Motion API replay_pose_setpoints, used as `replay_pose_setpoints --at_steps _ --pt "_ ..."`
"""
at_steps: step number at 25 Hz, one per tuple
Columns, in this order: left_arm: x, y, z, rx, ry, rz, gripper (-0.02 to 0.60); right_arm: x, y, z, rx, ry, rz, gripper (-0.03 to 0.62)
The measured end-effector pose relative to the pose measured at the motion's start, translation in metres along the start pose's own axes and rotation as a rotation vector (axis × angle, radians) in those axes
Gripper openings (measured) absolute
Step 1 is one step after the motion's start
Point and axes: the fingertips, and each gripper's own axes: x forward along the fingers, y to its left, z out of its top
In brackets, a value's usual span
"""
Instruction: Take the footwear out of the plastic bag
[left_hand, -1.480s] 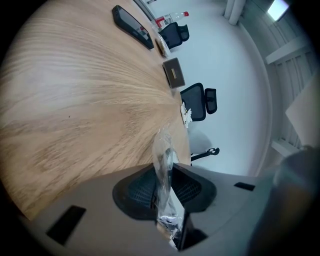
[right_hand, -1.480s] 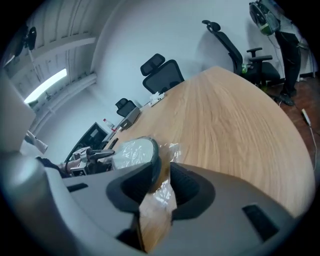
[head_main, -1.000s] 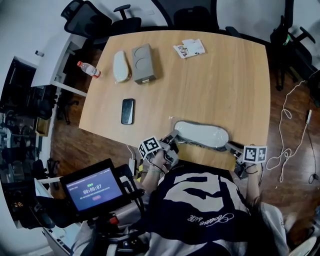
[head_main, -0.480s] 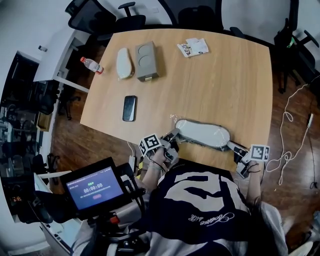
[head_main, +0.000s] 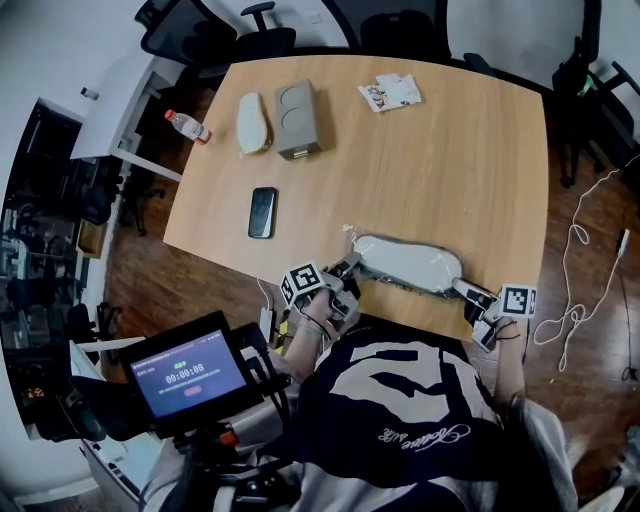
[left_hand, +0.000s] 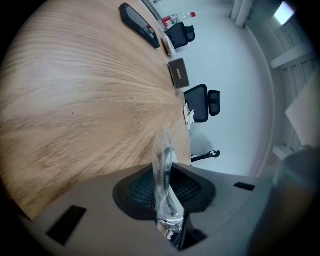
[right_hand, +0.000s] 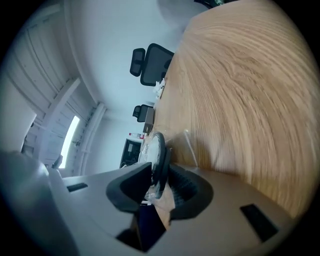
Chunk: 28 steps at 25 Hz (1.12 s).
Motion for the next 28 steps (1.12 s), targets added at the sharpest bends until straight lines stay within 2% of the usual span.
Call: replay_pose_setpoints --at_steps 3,8,11,13,16,18,22,28 --pt "0.001 0.000 0.001 0.023 0.003 0.004 0.081 0.003 0.005 0.003 -0.019 -0.013 0.009 0.092" --pt "-0.003 -0.003 0.000 0.209 0.004 0.067 0.081 -0.004 0.014 0.002 -0.027 -0.051 -0.023 0.083" --pt "-0.012 -0.004 0.015 0.175 -0.068 0.064 0.005 -0.017 0.018 0.008 -0.023 -0.111 -0.039 0.077" --pt "-0.017 -0.009 0.024 0.168 -0.095 0.049 0.003 -0.023 0.023 0.014 -0.041 -0.140 -0.041 0.075" --pt "-0.019 -0.016 0.032 0.229 -0.093 0.058 0.004 -0.025 0.033 0.020 -0.060 -0.161 -0.040 0.074" --pt "-0.019 -0.018 0.037 0.237 -0.112 0.062 0.003 -0.030 0.038 0.025 -0.069 -0.185 -0.041 0.072" --pt "-0.029 -0.016 0.046 0.221 -0.181 0.077 0.003 -0.052 0.050 0.031 -0.104 -0.237 -0.032 0.071" --pt "-0.049 -0.006 0.078 0.235 -0.302 0.141 0.003 -0.072 0.065 0.047 -0.155 -0.304 -0.051 0.069"
